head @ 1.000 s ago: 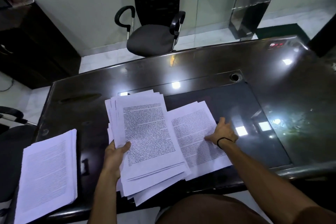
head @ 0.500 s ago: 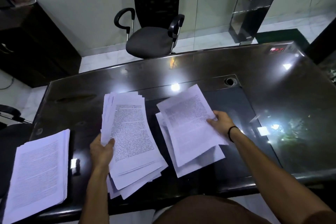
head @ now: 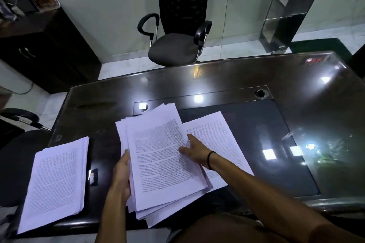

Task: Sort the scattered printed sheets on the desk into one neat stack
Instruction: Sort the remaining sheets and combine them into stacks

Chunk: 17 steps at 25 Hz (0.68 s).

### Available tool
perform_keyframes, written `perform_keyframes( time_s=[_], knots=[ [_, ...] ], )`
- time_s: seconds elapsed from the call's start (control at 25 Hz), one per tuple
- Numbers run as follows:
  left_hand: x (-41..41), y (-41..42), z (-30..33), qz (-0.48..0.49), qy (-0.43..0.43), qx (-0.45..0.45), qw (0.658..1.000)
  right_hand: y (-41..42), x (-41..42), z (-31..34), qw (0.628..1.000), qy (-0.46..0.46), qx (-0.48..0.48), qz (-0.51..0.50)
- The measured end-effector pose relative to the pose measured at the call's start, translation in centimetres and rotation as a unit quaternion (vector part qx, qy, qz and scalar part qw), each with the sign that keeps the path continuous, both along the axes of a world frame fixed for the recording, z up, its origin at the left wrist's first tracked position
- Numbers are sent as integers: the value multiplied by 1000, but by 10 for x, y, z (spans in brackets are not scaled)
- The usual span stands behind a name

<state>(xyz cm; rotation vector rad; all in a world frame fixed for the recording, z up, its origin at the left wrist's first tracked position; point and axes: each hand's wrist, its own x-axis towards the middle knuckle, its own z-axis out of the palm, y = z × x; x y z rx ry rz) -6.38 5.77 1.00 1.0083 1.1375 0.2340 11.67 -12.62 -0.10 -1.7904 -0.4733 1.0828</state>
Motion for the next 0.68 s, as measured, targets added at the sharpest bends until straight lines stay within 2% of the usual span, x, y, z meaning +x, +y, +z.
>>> perform_keyframes(
  time_s=[0.08,0.24,0.32,0.36,0.4,0.48,0.6,0.68],
  knots=[
    [-9,3,-7,10,-17,-52,998,4,-7,-7,999,-25,-34,19],
    [-14,1,-18,-8,13,51,999,4,-6,-12,998,-25,-51,37],
    [-16,4,-18,-6,30,68,997,-5,5,-14,991,-88,-105,6],
    [-17,7,-17,-1,39,81,996,-15,14,-19,972,-155,-173,-13],
    [-19,12,-18,3,48,95,994,-28,23,-23,939,-215,-267,-24],
    [-24,22,-19,10,55,110,992,-56,35,-30,878,-228,-416,-53],
    [-25,30,-14,7,51,116,992,-88,44,-34,858,-158,-478,-101],
    [-23,34,-13,5,44,122,991,-95,52,-35,856,-146,-489,-85]
  ],
)
